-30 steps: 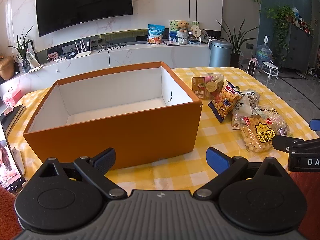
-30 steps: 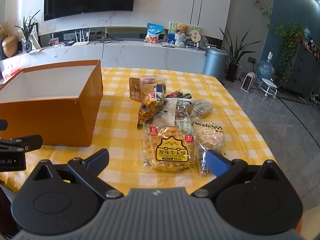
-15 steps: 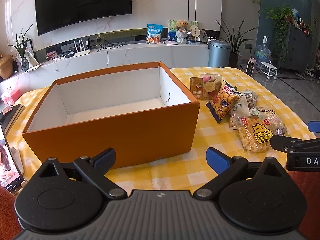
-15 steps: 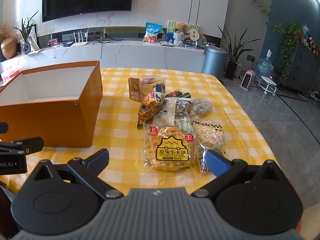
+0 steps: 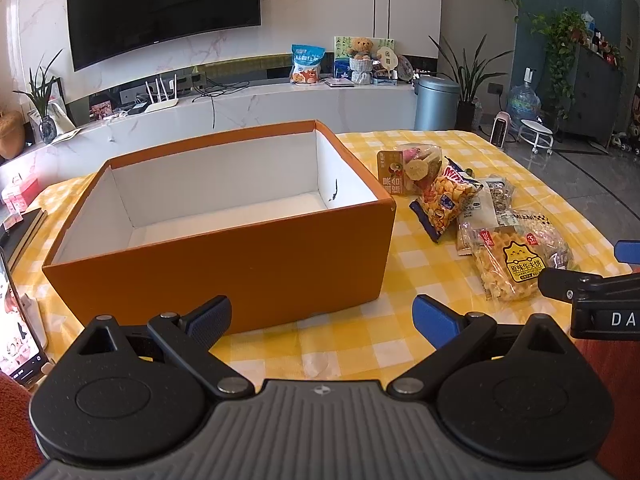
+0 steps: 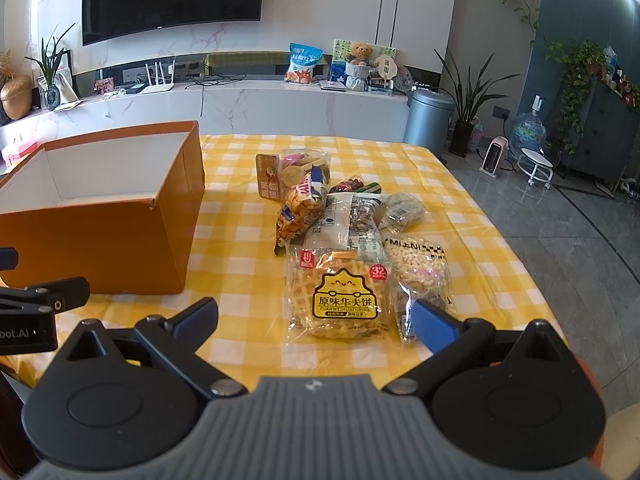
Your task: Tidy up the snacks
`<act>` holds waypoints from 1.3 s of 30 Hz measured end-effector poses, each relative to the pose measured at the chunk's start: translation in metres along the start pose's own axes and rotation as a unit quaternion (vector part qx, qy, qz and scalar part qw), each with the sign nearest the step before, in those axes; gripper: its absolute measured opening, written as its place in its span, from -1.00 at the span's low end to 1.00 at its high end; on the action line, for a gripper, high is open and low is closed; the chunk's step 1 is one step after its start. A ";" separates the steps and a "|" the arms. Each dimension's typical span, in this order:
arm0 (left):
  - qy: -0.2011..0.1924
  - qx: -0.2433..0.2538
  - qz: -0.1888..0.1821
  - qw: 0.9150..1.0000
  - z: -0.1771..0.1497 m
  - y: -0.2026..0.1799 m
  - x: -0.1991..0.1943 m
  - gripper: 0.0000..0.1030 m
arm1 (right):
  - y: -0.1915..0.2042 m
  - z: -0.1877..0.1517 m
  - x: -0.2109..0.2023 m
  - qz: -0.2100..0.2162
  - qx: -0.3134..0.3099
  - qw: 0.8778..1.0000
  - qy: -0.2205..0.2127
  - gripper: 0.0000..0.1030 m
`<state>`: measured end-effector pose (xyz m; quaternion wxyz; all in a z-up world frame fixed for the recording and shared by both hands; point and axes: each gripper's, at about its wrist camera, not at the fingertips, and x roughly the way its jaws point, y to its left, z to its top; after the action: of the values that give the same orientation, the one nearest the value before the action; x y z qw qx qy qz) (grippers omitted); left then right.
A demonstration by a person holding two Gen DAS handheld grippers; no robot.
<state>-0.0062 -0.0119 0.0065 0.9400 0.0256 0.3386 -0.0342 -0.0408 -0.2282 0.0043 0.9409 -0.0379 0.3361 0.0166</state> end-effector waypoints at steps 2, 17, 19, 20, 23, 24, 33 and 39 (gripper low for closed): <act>0.000 0.000 -0.001 1.000 0.000 0.000 0.000 1.00 | 0.000 0.000 0.000 0.003 0.004 1.000 0.002 0.94; 0.004 0.002 -0.004 1.000 -0.001 -0.001 0.000 1.00 | 0.001 0.001 -0.002 0.003 0.001 1.000 0.002 0.94; 0.004 0.002 -0.005 1.000 -0.001 -0.001 0.001 1.00 | 0.002 0.001 -0.002 0.004 0.001 1.000 0.001 0.94; 0.005 0.002 -0.006 1.000 -0.001 -0.002 0.001 1.00 | 0.002 0.001 -0.002 0.003 0.001 1.000 0.002 0.94; 0.006 0.003 -0.006 1.000 -0.002 -0.003 0.001 1.00 | 0.001 0.001 -0.003 0.004 0.001 1.000 0.002 0.94; 0.006 0.005 -0.007 1.000 -0.001 -0.003 0.000 1.00 | 0.001 0.001 -0.003 0.004 0.001 1.000 0.003 0.94; -0.003 0.004 -0.013 1.000 -0.003 -0.005 -0.001 1.00 | 0.001 0.000 -0.004 0.004 0.002 1.000 0.003 0.94; -0.022 0.038 -0.020 0.999 0.001 -0.016 -0.002 1.00 | -0.002 -0.004 -0.002 0.005 0.001 1.000 -0.003 0.94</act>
<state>-0.0082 -0.0280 0.0078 0.9447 0.0532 0.3166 -0.0664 -0.0452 -0.2310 0.0025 0.9418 -0.0353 0.3336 0.0211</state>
